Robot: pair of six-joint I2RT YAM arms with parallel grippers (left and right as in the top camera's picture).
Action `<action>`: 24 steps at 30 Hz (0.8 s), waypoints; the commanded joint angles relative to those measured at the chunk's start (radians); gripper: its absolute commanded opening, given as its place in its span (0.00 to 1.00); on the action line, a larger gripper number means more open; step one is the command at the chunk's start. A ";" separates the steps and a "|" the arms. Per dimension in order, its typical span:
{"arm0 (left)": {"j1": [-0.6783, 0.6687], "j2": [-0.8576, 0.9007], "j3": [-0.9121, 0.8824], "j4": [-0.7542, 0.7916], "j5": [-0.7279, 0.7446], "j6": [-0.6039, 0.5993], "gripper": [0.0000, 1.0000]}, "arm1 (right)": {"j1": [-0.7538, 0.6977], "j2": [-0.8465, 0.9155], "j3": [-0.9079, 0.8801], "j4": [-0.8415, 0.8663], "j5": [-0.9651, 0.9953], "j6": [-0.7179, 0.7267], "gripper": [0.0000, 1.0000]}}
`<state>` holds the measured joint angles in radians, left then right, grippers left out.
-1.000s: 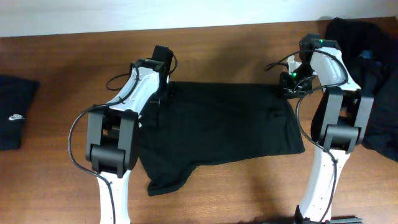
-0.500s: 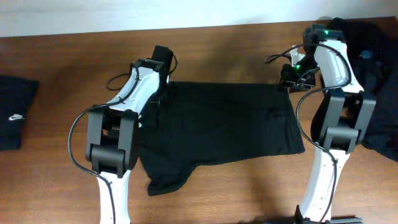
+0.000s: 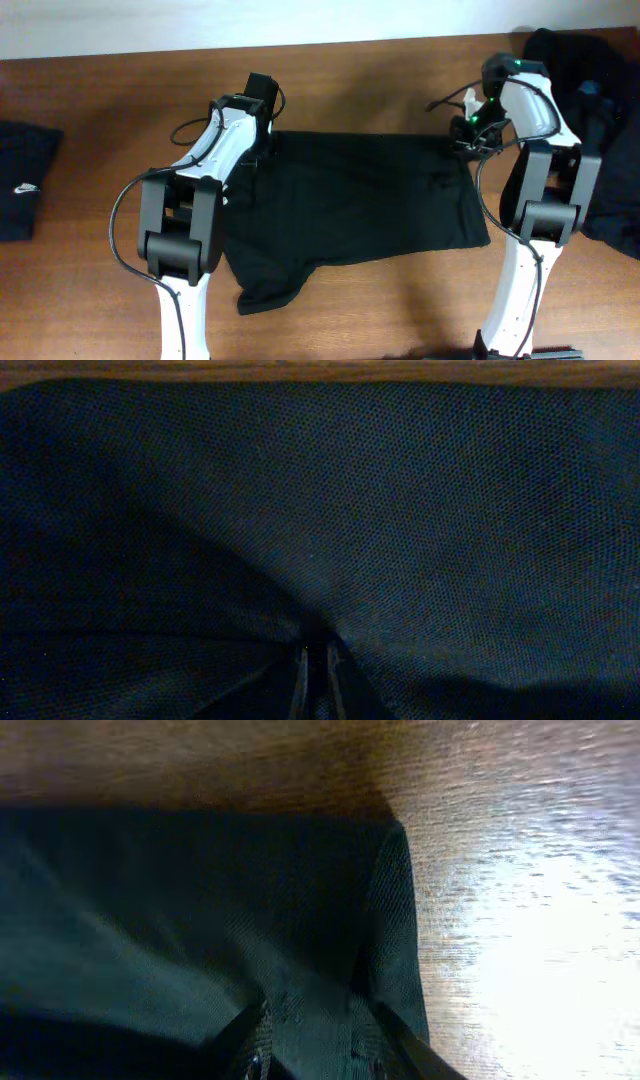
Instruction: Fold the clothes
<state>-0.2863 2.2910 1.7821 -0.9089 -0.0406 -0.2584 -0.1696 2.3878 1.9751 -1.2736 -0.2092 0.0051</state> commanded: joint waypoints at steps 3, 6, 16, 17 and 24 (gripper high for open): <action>0.001 0.033 -0.029 0.014 0.019 0.006 0.09 | -0.001 -0.024 -0.025 0.009 -0.021 0.014 0.36; 0.001 0.033 -0.029 0.014 0.019 0.006 0.09 | -0.001 -0.024 -0.025 0.011 -0.030 0.023 0.35; 0.001 0.033 -0.029 0.014 0.019 0.005 0.09 | -0.002 -0.024 -0.012 0.013 -0.031 0.033 0.04; 0.001 0.033 -0.029 0.015 0.019 0.005 0.09 | -0.002 -0.024 -0.004 0.010 -0.031 0.033 0.04; 0.000 0.033 -0.029 0.014 0.019 0.006 0.09 | -0.008 -0.025 0.106 -0.024 -0.031 0.033 0.04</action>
<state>-0.2863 2.2906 1.7821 -0.9085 -0.0406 -0.2584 -0.1699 2.3878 2.0167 -1.2949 -0.2310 0.0338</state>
